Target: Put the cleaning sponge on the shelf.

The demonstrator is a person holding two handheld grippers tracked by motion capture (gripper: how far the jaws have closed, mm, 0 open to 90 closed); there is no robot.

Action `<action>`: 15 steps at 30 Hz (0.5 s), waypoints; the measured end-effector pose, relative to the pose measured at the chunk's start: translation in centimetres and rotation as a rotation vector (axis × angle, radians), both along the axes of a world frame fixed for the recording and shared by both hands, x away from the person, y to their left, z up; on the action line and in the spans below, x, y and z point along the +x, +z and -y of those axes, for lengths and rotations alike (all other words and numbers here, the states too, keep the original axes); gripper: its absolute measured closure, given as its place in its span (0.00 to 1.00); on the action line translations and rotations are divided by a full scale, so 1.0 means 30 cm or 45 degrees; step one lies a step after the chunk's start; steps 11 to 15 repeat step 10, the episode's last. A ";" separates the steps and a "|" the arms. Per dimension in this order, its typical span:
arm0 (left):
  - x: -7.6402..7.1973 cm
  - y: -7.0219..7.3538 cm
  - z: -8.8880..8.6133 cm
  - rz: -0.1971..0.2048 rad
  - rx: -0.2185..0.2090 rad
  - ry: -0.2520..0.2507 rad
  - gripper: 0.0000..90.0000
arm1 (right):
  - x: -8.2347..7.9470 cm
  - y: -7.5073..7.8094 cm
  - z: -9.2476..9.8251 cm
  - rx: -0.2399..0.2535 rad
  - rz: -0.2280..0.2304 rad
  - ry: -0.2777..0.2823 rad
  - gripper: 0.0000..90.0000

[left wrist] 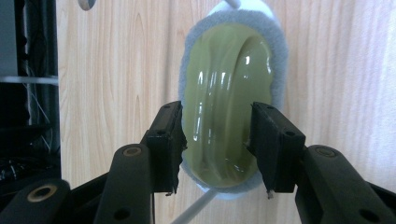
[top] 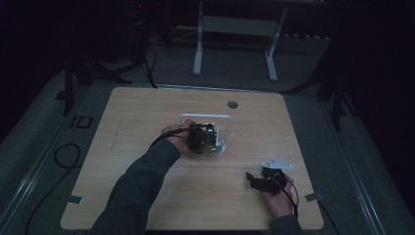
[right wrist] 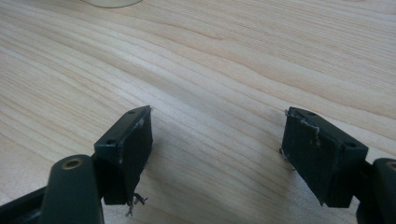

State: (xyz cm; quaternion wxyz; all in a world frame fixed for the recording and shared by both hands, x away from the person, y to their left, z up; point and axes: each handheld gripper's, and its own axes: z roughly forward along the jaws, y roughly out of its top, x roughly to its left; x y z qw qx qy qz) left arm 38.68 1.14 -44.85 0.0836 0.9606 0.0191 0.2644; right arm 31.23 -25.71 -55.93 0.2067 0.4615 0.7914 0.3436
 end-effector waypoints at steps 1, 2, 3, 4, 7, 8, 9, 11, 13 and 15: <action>-0.004 0.007 0.000 -0.004 -0.006 0.005 0.61 | 0.000 0.000 0.000 0.001 0.000 0.000 0.27; -0.004 0.007 0.000 -0.004 -0.006 0.005 0.62 | 0.000 0.000 0.000 0.001 0.000 0.000 0.27; -0.012 0.019 -0.004 -0.005 -0.028 0.003 0.62 | 0.000 0.000 0.000 0.001 0.000 -0.001 0.27; -0.015 0.025 -0.006 -0.008 -0.038 0.002 0.62 | 0.000 0.000 0.000 0.000 0.000 0.000 0.27; -0.029 0.042 -0.015 -0.026 -0.095 0.002 0.62 | 0.000 0.000 0.000 0.000 0.000 -0.001 0.27; -0.029 0.042 -0.015 -0.026 -0.095 0.002 0.62 | 0.000 0.000 0.000 0.000 0.000 -0.001 0.27; -0.043 0.054 -0.020 -0.027 -0.114 0.007 0.62 | 0.000 0.000 0.000 0.000 0.000 -0.001 0.27; -0.051 0.061 -0.023 -0.024 -0.120 0.009 0.61 | 0.000 0.000 0.000 0.000 0.000 -0.001 0.27; -0.051 0.061 -0.023 -0.024 -0.120 0.009 0.61 | 0.000 0.000 0.000 0.000 0.000 -0.001 0.27; -0.051 0.061 -0.023 -0.024 -0.120 0.009 0.61 | 0.000 0.000 0.000 0.000 0.000 -0.001 0.27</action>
